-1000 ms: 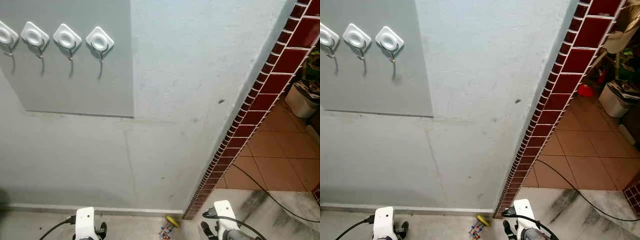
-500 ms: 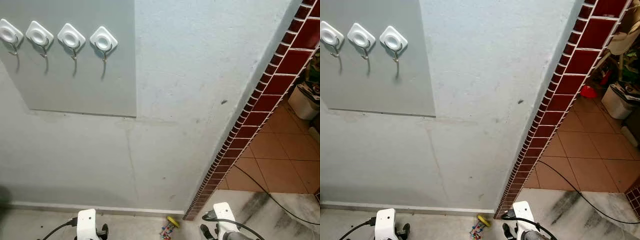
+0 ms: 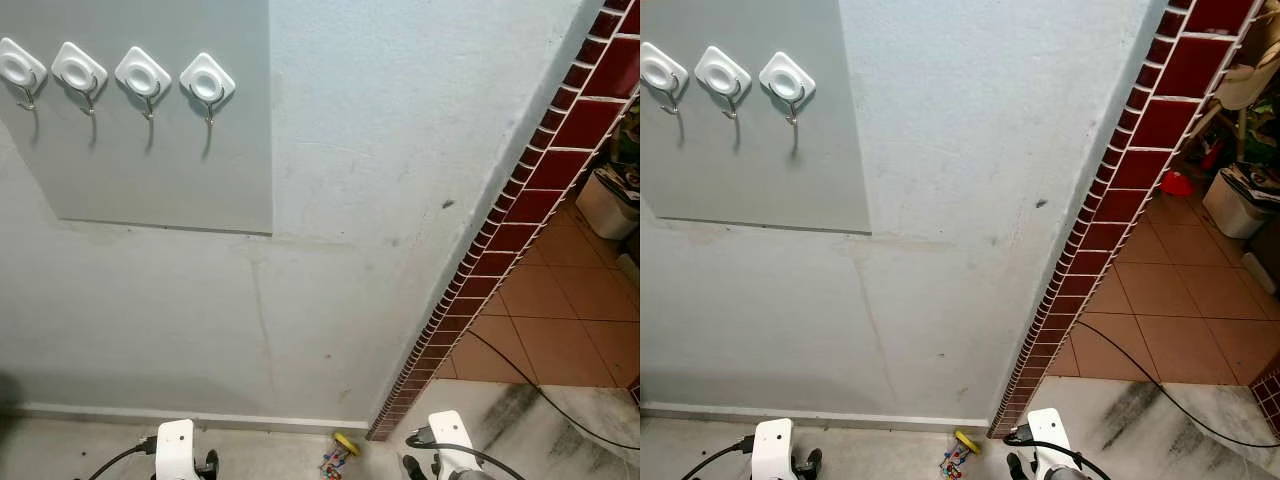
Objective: Hang keys on a hook
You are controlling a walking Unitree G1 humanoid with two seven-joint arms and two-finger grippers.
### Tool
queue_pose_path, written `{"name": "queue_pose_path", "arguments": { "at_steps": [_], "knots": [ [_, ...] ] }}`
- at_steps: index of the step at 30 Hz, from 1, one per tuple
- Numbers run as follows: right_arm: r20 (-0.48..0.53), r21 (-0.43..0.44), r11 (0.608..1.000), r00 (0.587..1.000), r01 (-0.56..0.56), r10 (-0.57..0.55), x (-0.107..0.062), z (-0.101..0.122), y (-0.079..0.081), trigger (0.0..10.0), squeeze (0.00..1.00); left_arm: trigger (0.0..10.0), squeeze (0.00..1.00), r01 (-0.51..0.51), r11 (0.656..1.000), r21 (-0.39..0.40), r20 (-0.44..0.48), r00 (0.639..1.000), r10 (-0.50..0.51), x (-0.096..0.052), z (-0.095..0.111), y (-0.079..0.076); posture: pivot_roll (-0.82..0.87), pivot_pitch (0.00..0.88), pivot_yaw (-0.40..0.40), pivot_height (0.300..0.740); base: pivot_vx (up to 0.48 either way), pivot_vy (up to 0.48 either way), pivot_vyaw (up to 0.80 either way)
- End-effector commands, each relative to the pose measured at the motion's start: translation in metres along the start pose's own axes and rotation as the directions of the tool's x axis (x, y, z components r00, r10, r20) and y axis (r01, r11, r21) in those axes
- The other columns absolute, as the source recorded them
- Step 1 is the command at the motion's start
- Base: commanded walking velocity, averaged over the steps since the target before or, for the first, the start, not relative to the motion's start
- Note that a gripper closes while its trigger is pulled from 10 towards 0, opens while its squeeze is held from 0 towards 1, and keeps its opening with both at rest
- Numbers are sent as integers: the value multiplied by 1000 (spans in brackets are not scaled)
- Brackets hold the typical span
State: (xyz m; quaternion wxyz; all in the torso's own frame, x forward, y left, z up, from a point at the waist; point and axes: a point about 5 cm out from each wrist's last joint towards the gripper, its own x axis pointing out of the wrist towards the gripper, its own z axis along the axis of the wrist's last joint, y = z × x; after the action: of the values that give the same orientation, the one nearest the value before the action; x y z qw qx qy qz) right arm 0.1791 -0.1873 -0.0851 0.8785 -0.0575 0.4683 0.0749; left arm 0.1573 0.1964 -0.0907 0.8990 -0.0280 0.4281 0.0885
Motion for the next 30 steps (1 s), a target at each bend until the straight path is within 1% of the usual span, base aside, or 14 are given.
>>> {"name": "queue_pose_path", "arguments": {
  "at_steps": [1, 6, 12, 16, 17, 19, 20, 21, 22, 23, 26, 30],
  "knots": [
    [-1, 4, 1000, 1000, -1, 1, -1, -3, -1, 10000, 0, 10000, 0, 2, 1000, 2, -21, 1000, -2, -2, -7, 1, -25, 0, -52, 740, 0, 0, 0],
    [-17, 10, 1000, 1000, -9, 9, -3, -13, 2, 10000, 0, 10000, 0, -8, 1000, -13, -33, 999, 8, -6, -17, 6, -31, 0, -45, 740, 0, 0, 0],
    [-36, 25, 1000, 999, -9, 10, -6, -25, 1, 10000, 0, 10000, 0, 0, 1000, -5, -53, 999, 0, -11, -28, 9, -32, 0, -33, 740, 0, 0, 0],
    [-30, 35, 999, 1000, -5, 6, -6, -26, 0, 10000, 0, 10000, 0, -2, 1000, -9, -49, 999, 1, -11, -28, 10, -32, 0, -33, 740, -214, 0, 0],
    [-6, 59, 998, 1000, -10, 10, -6, -23, 0, 10000, 0, 10000, 0, -6, 1000, -16, -40, 999, 6, -10, -26, 11, -29, 0, -34, 740, -289, 0, 0],
    [46, 75, 997, 999, -18, 14, -5, -15, -1, 10000, 0, 10000, 0, -17, 1000, -12, -11, 1000, 17, -9, -19, 13, -29, 0, -34, 740, -289, 0, 0],
    [82, 96, 995, 997, -24, 16, -5, -8, -1, 10000, 0, 10000, 0, -18, 999, -30, 15, 1000, 18, -7, -14, 13, -29, 0, -34, 740, -292, 0, 0],
    [120, 99, 995, 993, -32, 20, -4, 0, 0, 10000, 0, 10000, 0, -15, 999, -31, 62, 998, 17, -6, -5, 14, -37, 0, -34, 740, -319, 0, 0],
    [120, 99, 995, 993, -32, 20, -4, 0, 0, 10000, 0, 10000, 0, -15, 999, -31, 62, 998, 17, -6, -5, 14, -37, 0, -34, 740, -319, 0, 0],
    [161, 100, 994, 987, -44, 27, -3, 10, 0, 10000, 0, 10000, 0, -8, 999, -37, 116, 993, 12, -4, 5, 13, -40, 0, -33, 740, -322, 0, 0],
    [221, 103, 992, 974, -70, 45, -2, 23, 1, 10000, 0, 10000, 0, 19, 999, -44, 191, 982, -11, -3, 17, 9, -40, 0, -33, 740, -312, 0, 0],
    [239, 99, 992, 970, -77, 51, -2, 26, 1, 10000, 0, 10000, 0, 34, 998, -48, 212, 977, -23, -4, 20, 7, -40, 0, -33, 740, -292, 0, 0]
  ]
}}
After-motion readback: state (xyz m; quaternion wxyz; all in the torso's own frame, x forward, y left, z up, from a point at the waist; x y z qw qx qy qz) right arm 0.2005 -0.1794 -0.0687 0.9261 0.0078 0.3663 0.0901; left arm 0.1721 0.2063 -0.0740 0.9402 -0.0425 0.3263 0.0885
